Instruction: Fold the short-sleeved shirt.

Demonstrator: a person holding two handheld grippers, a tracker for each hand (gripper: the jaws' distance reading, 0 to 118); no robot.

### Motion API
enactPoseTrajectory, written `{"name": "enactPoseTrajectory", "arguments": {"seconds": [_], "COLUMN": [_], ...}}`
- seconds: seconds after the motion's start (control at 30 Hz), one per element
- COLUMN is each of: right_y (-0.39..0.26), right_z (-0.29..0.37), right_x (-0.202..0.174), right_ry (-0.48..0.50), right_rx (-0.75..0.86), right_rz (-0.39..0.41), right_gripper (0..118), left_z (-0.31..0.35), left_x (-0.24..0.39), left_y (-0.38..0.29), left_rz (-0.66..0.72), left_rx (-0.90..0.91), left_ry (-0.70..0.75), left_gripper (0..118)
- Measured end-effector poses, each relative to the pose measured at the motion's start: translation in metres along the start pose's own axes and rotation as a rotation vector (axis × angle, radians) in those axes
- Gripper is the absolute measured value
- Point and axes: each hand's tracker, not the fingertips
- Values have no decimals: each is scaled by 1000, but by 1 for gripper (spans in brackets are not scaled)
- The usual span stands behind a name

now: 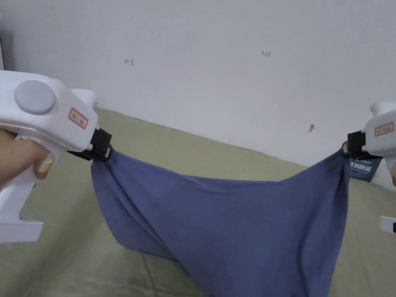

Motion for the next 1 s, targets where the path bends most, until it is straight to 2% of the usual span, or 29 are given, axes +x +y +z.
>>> {"name": "enactPoseTrajectory", "arguments": {"seconds": [0.1,0.27,0.37,0.53,0.73,0.83,1.0], "right_y": [30,74,105,139,146,126,75], "right_z": [11,17,19,31,35,30,19], "right_x": [8,22,29,43,49,39,30], "right_ry": [-43,-101,-138,-155,-155,-158,-114], "right_rx": [72,183,193,317,339,281,211], "right_rz": [-46,-68,-57,-125,-147,-94,-106], "right_gripper": [0,0,0,0,0,0,0], "left_z": [-3,-6,-9,-2,7,-4,-24], "left_x": [14,26,35,42,46,44,33], "left_y": [54,127,163,209,216,200,149], "left_rz": [-59,-15,15,30,-8,-16,-6], "left_rx": [53,161,223,298,340,296,221], "left_ry": [17,72,174,188,196,176,121], "left_gripper": [2,2,2,2,2,2,2]}}
